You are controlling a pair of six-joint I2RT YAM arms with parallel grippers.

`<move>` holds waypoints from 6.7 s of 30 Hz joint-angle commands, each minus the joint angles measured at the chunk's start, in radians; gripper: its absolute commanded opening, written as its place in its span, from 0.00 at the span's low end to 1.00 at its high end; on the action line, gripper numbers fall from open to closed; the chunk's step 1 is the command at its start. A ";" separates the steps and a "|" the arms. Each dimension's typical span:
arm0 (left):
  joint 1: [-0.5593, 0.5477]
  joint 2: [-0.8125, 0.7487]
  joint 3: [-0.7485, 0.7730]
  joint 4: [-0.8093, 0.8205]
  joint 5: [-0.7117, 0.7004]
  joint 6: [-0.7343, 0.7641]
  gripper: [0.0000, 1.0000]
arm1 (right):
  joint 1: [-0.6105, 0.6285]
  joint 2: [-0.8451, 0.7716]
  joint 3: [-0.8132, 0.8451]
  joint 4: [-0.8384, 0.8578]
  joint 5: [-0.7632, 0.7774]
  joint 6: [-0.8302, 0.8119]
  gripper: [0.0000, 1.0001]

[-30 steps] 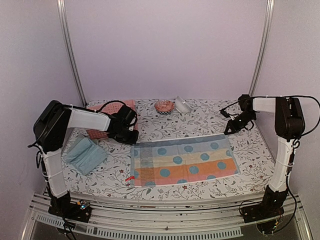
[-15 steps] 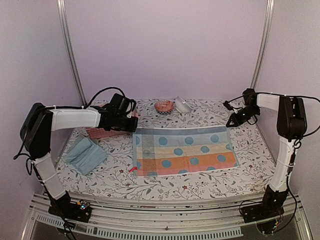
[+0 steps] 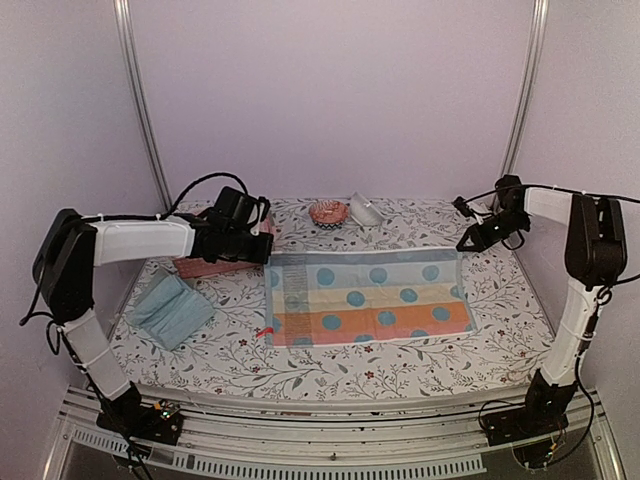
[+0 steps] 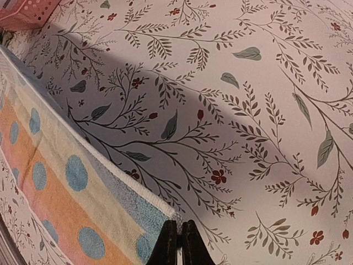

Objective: Roll the towels
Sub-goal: Pick up the towel from the center of the board, then fold the towel at the center of the board, then move the towel to the center of the board.

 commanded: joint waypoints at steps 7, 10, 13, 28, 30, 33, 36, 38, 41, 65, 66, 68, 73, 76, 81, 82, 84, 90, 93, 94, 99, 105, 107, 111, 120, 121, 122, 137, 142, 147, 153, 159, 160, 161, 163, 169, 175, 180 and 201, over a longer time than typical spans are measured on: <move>-0.003 -0.096 -0.123 0.024 0.087 0.017 0.00 | -0.009 -0.172 -0.207 0.026 -0.040 -0.067 0.03; -0.004 -0.111 -0.143 0.029 0.127 0.030 0.00 | -0.009 -0.213 -0.256 0.026 -0.038 -0.082 0.02; -0.004 -0.127 -0.161 0.024 0.168 0.045 0.00 | -0.010 -0.250 -0.287 0.023 -0.030 -0.094 0.03; -0.011 -0.180 -0.201 -0.084 0.330 0.088 0.00 | -0.046 -0.369 -0.416 -0.019 0.034 -0.157 0.03; -0.017 -0.172 -0.205 -0.104 0.335 0.090 0.00 | -0.049 -0.373 -0.426 -0.019 0.034 -0.161 0.03; -0.025 -0.167 -0.214 -0.121 0.336 0.089 0.00 | -0.052 -0.379 -0.446 -0.018 0.034 -0.169 0.03; -0.031 -0.161 -0.224 -0.132 0.348 0.085 0.00 | -0.052 -0.382 -0.470 -0.021 0.029 -0.190 0.03; -0.038 -0.151 -0.229 -0.143 0.355 0.084 0.00 | -0.052 -0.387 -0.490 -0.025 0.027 -0.204 0.03; -0.049 -0.140 -0.241 -0.158 0.355 0.080 0.00 | -0.051 -0.398 -0.511 -0.045 0.007 -0.234 0.03; -0.101 -0.097 -0.301 -0.182 0.313 0.077 0.00 | -0.052 -0.385 -0.663 -0.025 0.022 -0.368 0.03; -0.103 -0.098 -0.303 -0.183 0.312 0.078 0.00 | -0.052 -0.385 -0.666 -0.024 0.023 -0.371 0.03; -0.106 -0.102 -0.308 -0.183 0.312 0.078 0.00 | -0.052 -0.384 -0.673 -0.018 0.027 -0.374 0.03; -0.134 -0.144 -0.315 -0.179 0.292 0.083 0.00 | -0.052 -0.377 -0.685 -0.001 0.045 -0.375 0.03; -0.142 -0.190 -0.325 -0.166 0.283 0.085 0.00 | -0.051 -0.376 -0.678 0.004 0.049 -0.370 0.03; -0.144 -0.210 -0.326 -0.180 0.292 0.085 0.00 | -0.052 -0.356 -0.662 0.004 0.057 -0.366 0.03; -0.144 -0.208 -0.327 -0.185 0.295 0.085 0.00 | -0.052 -0.354 -0.660 0.006 0.058 -0.365 0.03; -0.149 -0.209 -0.331 -0.188 0.302 0.084 0.01 | -0.052 -0.352 -0.654 0.006 0.060 -0.360 0.03; -0.162 -0.234 -0.342 -0.189 0.290 0.078 0.01 | -0.051 -0.377 -0.620 0.001 0.057 -0.344 0.03; -0.162 -0.249 -0.336 -0.190 0.282 0.083 0.01 | -0.052 -0.395 -0.588 -0.005 0.051 -0.327 0.03; -0.161 -0.252 -0.334 -0.190 0.293 0.086 0.01 | -0.052 -0.399 -0.577 -0.009 0.052 -0.324 0.03; -0.165 -0.234 -0.337 -0.195 0.387 0.098 0.02 | -0.051 -0.385 -0.590 0.002 0.100 -0.351 0.03; -0.184 -0.168 -0.338 -0.249 0.476 0.112 0.06 | -0.052 -0.365 -0.635 0.024 0.086 -0.369 0.05; -0.190 -0.155 -0.335 -0.286 0.494 0.128 0.12 | -0.052 -0.379 -0.655 0.026 0.072 -0.378 0.06; -0.211 -0.182 -0.318 -0.298 0.579 0.164 0.28 | -0.056 -0.435 -0.696 0.023 0.065 -0.399 0.17; -0.185 -0.260 -0.234 -0.283 0.514 0.184 0.35 | -0.080 -0.486 -0.510 -0.118 -0.108 -0.401 0.48; -0.178 -0.254 -0.229 -0.266 0.476 0.174 0.35 | -0.078 -0.485 -0.489 -0.110 -0.128 -0.371 0.49; -0.170 -0.241 -0.222 -0.247 0.433 0.153 0.34 | -0.075 -0.480 -0.471 -0.094 -0.132 -0.348 0.49; -0.111 -0.012 -0.183 -0.125 0.253 -0.103 0.10 | 0.017 -0.193 -0.391 0.077 0.000 -0.013 0.08; -0.111 0.064 -0.191 -0.125 0.194 -0.112 0.09 | 0.017 -0.092 -0.379 0.103 0.065 0.023 0.07; -0.105 0.120 -0.163 -0.146 0.135 -0.137 0.09 | 0.018 -0.019 -0.351 0.119 0.088 0.026 0.06; -0.104 0.131 -0.120 -0.171 0.097 -0.136 0.08 | 0.017 0.038 -0.255 0.134 0.202 0.074 0.05; -0.108 0.070 -0.076 -0.174 0.032 -0.131 0.18 | 0.018 0.051 -0.129 0.100 0.170 0.105 0.06; -0.114 0.048 -0.076 -0.164 0.033 -0.125 0.20 | 0.018 0.030 -0.124 0.093 0.142 0.107 0.07; -0.119 0.023 -0.085 -0.145 0.043 -0.116 0.20 | 0.017 0.006 -0.121 0.084 0.112 0.108 0.09; -0.133 -0.021 -0.107 -0.108 0.069 -0.099 0.20 | 0.018 -0.049 -0.110 0.030 0.035 0.088 0.13; -0.160 -0.077 -0.180 -0.039 0.253 -0.087 0.12 | 0.019 -0.280 -0.158 -0.016 -0.073 0.025 0.25; -0.174 -0.076 -0.260 0.019 0.364 -0.129 0.09 | -0.019 -0.510 -0.205 0.109 -0.129 0.062 0.99; -0.182 -0.100 -0.365 0.127 0.457 -0.198 0.07 | 0.025 -0.437 -0.233 -0.062 -0.186 -0.105 0.78; -0.194 -0.063 -0.526 0.235 0.452 -0.253 0.06 | 0.010 -0.096 -0.355 -0.098 0.148 -0.058 0.11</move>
